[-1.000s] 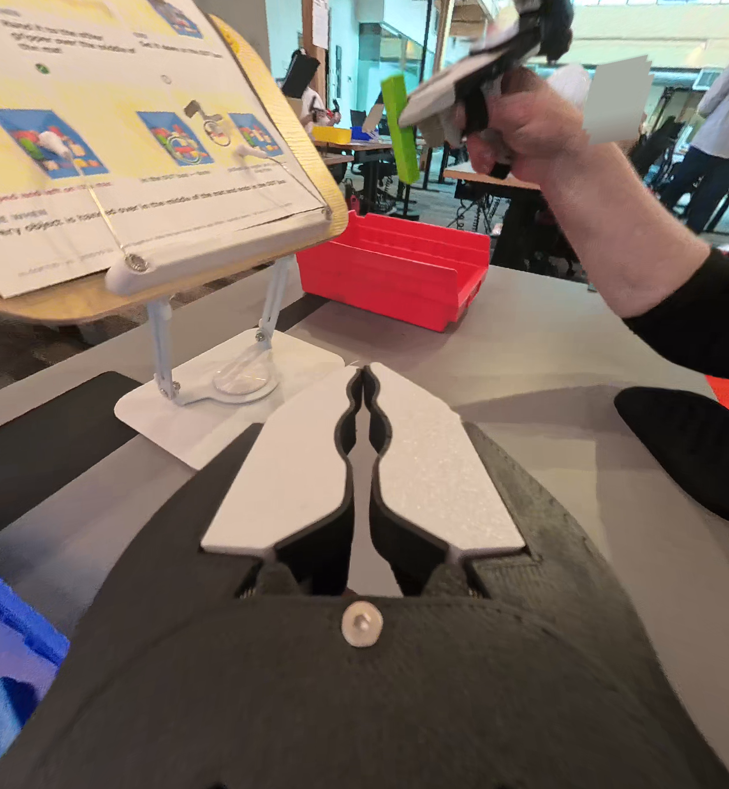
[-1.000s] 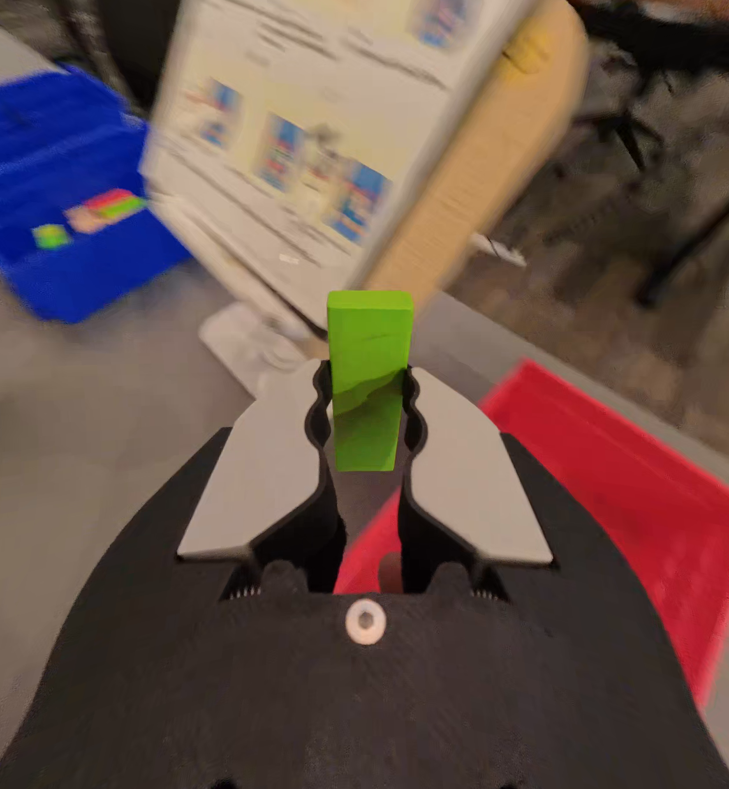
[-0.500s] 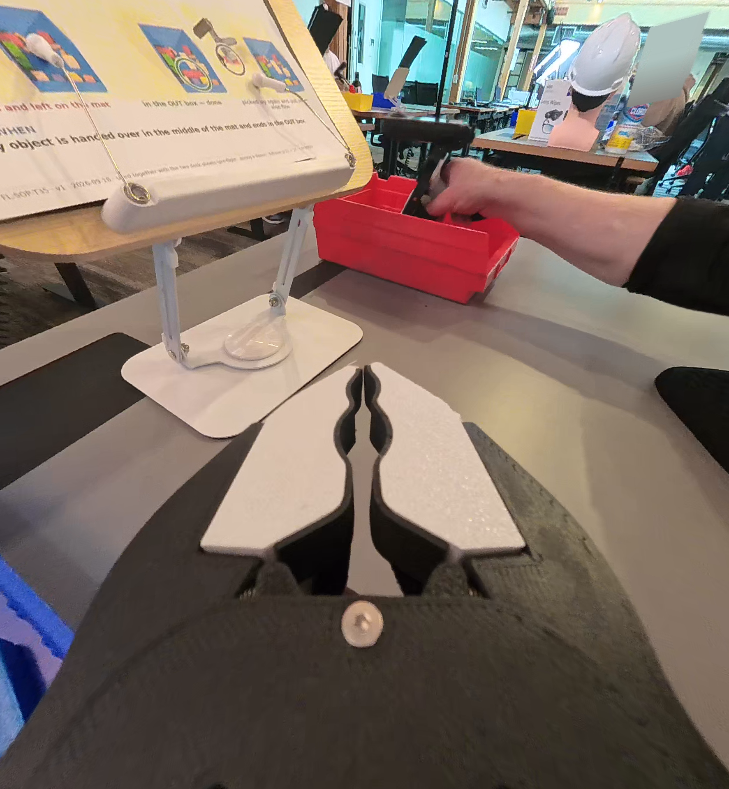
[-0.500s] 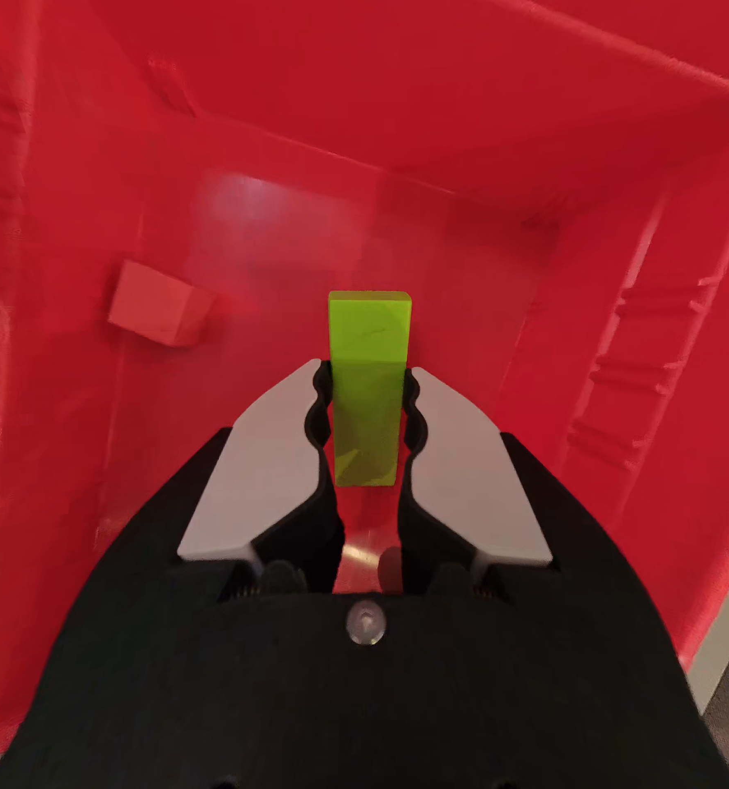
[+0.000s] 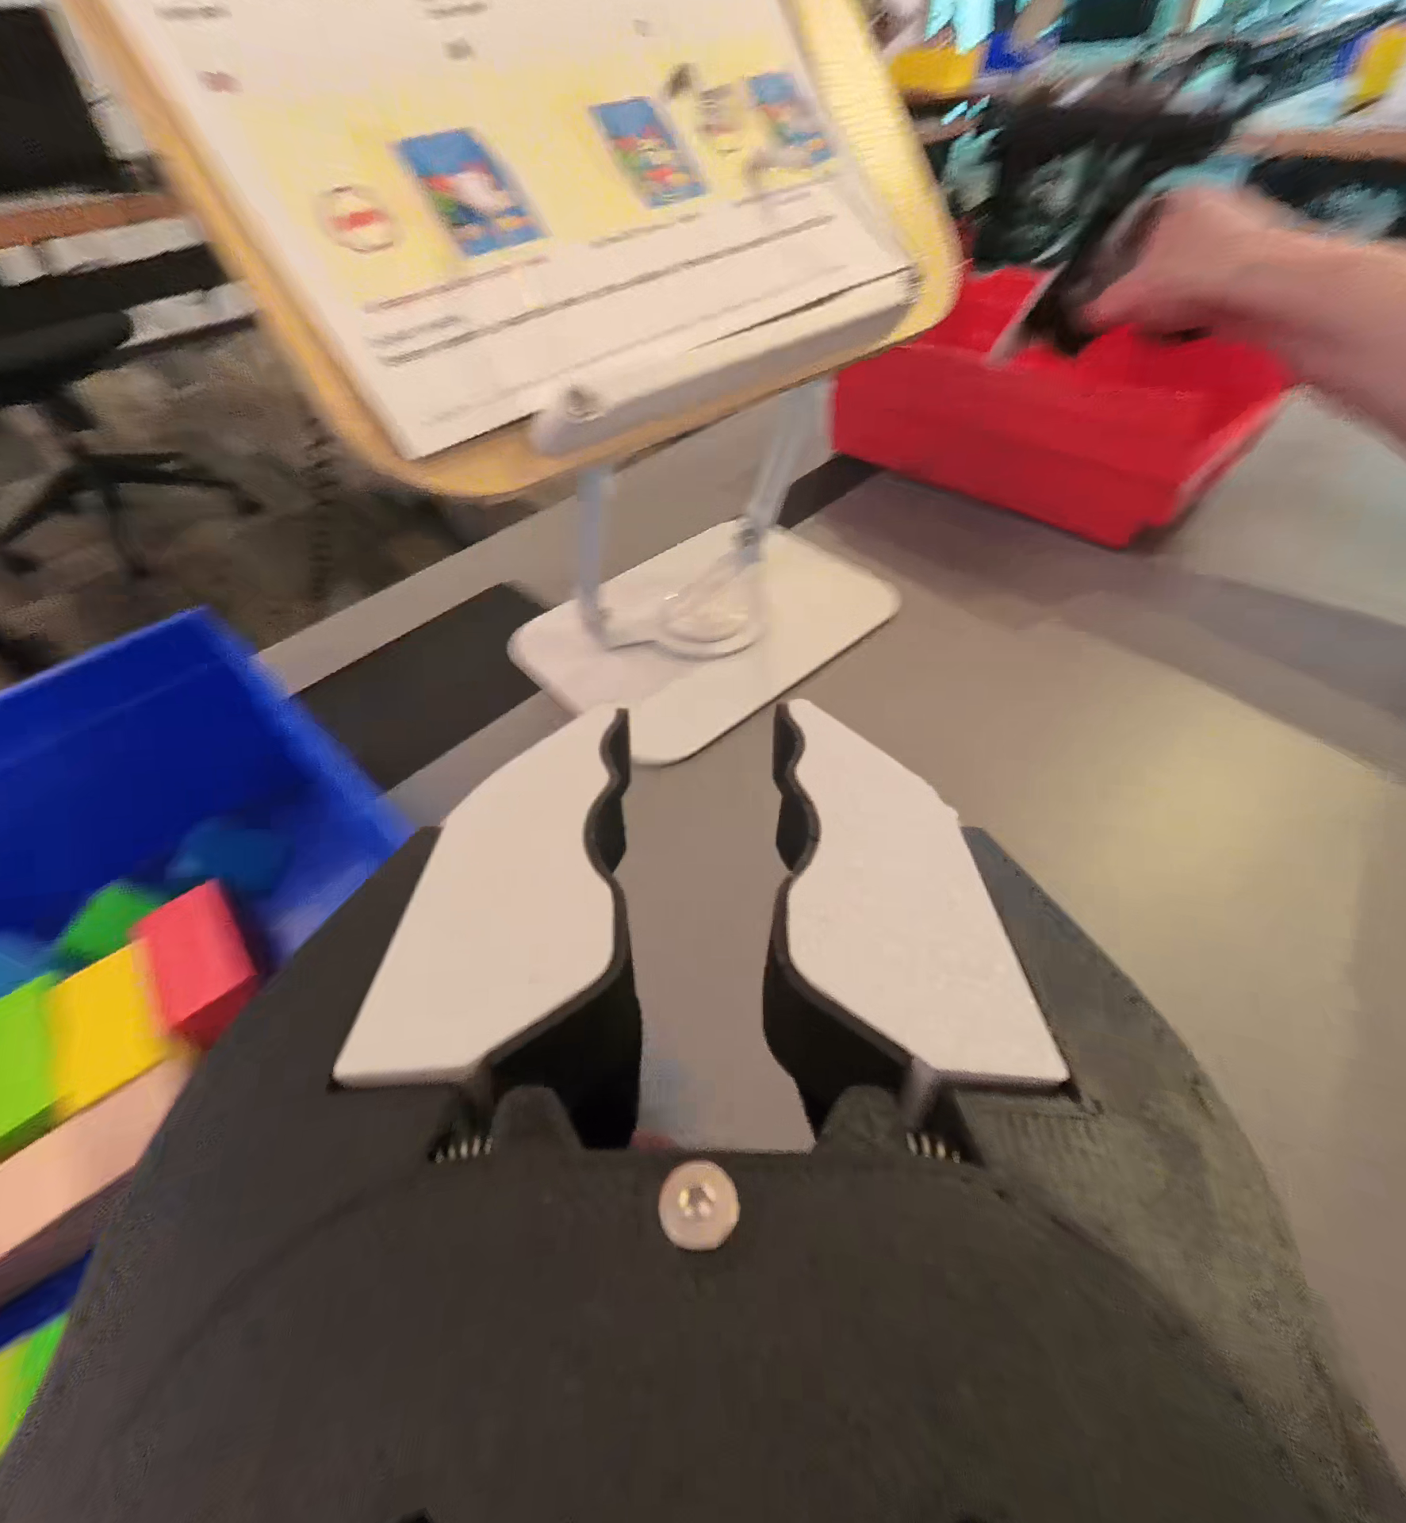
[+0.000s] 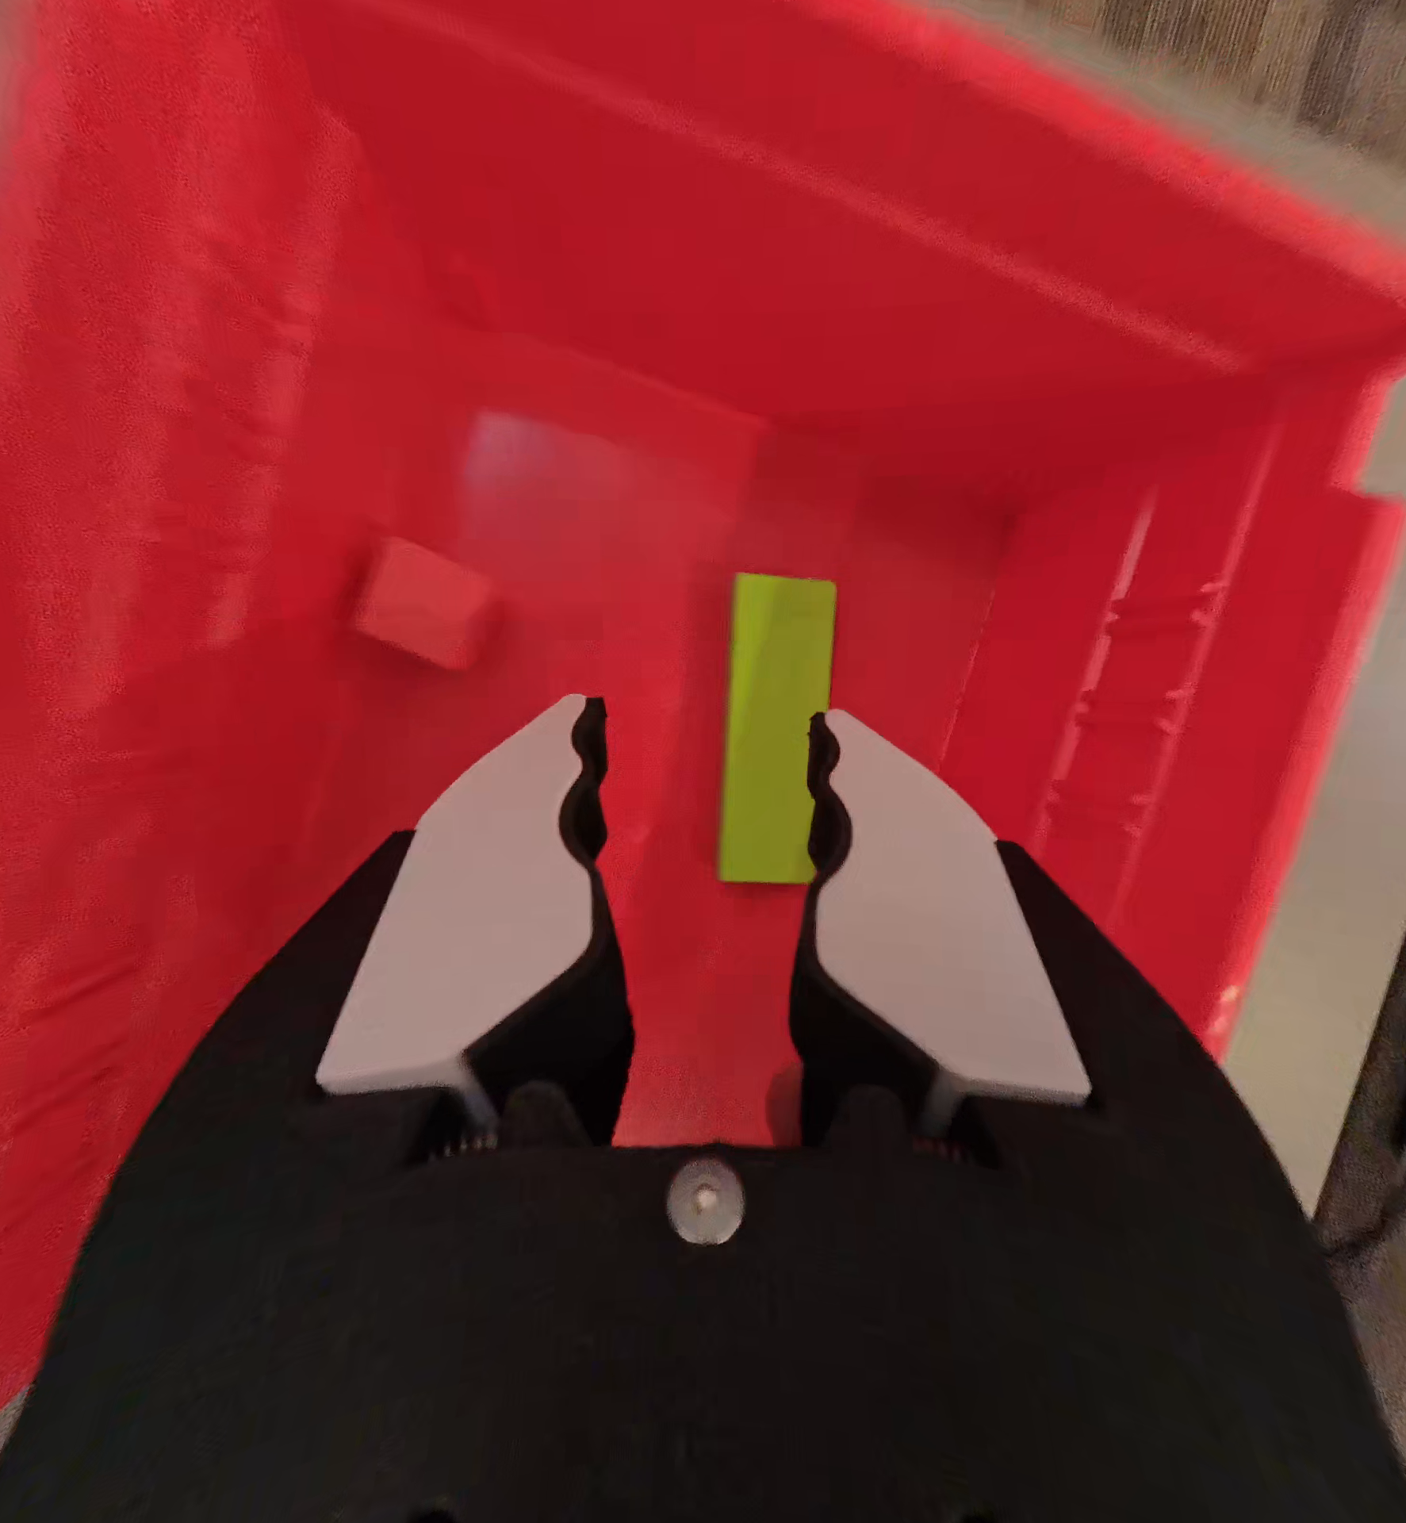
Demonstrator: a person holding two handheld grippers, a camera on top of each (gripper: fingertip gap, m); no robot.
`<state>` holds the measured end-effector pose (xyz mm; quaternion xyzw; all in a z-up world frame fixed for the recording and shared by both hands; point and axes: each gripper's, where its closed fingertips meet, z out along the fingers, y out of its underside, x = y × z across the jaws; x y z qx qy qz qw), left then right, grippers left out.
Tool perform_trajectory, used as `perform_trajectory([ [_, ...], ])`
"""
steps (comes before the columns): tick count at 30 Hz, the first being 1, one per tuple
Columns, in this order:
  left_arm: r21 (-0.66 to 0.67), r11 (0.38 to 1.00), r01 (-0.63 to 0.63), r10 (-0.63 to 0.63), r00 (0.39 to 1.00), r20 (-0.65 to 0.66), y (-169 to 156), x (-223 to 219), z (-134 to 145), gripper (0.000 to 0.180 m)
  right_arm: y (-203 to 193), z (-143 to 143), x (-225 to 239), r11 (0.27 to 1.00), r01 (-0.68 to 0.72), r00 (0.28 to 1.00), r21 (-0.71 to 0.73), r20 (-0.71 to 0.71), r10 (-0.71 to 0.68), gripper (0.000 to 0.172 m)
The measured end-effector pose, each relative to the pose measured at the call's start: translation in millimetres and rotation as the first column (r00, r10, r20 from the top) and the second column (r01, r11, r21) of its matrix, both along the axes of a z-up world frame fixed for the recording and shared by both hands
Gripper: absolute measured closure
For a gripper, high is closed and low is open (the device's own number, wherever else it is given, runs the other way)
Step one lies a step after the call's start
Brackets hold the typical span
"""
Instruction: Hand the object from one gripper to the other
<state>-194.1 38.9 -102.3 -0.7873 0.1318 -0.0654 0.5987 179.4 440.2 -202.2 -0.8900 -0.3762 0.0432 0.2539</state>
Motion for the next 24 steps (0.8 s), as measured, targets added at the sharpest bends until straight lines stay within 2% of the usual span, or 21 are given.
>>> perform_trajectory([
  [2,-0.095,0.986,-0.138,0.13,0.988,-0.081,-11,-42,-2,0.14,-20,38,-16,0.996,-0.042,0.996,0.079,-0.074,0.048,0.127],
  [4,-0.219,0.947,-0.233,0.203,0.967,-0.154,-21,-80,-14,0.137,-46,74,-35,0.984,-0.095,0.984,0.151,-0.135,0.116,0.129],
  [6,-0.321,0.918,-0.231,0.149,0.954,-0.261,-25,-101,-29,0.139,-75,105,-57,0.965,-0.156,0.965,0.211,-0.177,0.195,0.13],
  [8,-0.392,0.898,-0.202,0.039,0.922,-0.385,-22,-115,-47,0.14,-103,129,-78,0.945,-0.21,0.941,0.251,-0.209,0.265,0.13],
  [10,-0.554,0.805,-0.211,-0.049,0.908,-0.417,-24,-129,-79,0.134,-129,146,-98,0.926,-0.251,0.922,0.28,-0.222,0.317,0.13],
  [11,-0.625,0.751,-0.212,-0.062,0.92,-0.387,-24,-132,-93,0.133,-141,153,-110,0.914,-0.275,0.909,0.298,-0.228,0.348,0.131],
  [14,-0.728,0.642,-0.242,0.007,0.951,-0.31,-17,-136,-120,0.134,-174,163,-141,0.884,-0.344,0.875,0.315,-0.235,0.424,0.132],
  [17,-0.805,0.554,-0.211,0.082,0.977,-0.199,-12,-128,-137,0.134,-194,167,-165,0.859,-0.386,0.85,0.335,-0.233,0.472,0.133],
  [20,-0.842,0.49,-0.225,0.121,0.974,-0.19,-9,-127,-151,0.141,-205,163,-178,0.841,-0.419,0.835,0.342,-0.219,0.505,0.134],
  [23,-0.874,0.409,-0.262,0.12,0.965,-0.233,-11,-130,-164,0.141,-211,156,-185,0.831,-0.443,0.821,0.335,-0.221,0.527,0.135],
  [24,-0.876,0.401,-0.267,0.126,0.964,-0.236,-9,-130,-165,0.141,-211,153,-187,0.83,-0.45,0.818,0.33,-0.219,0.531,0.135],
])
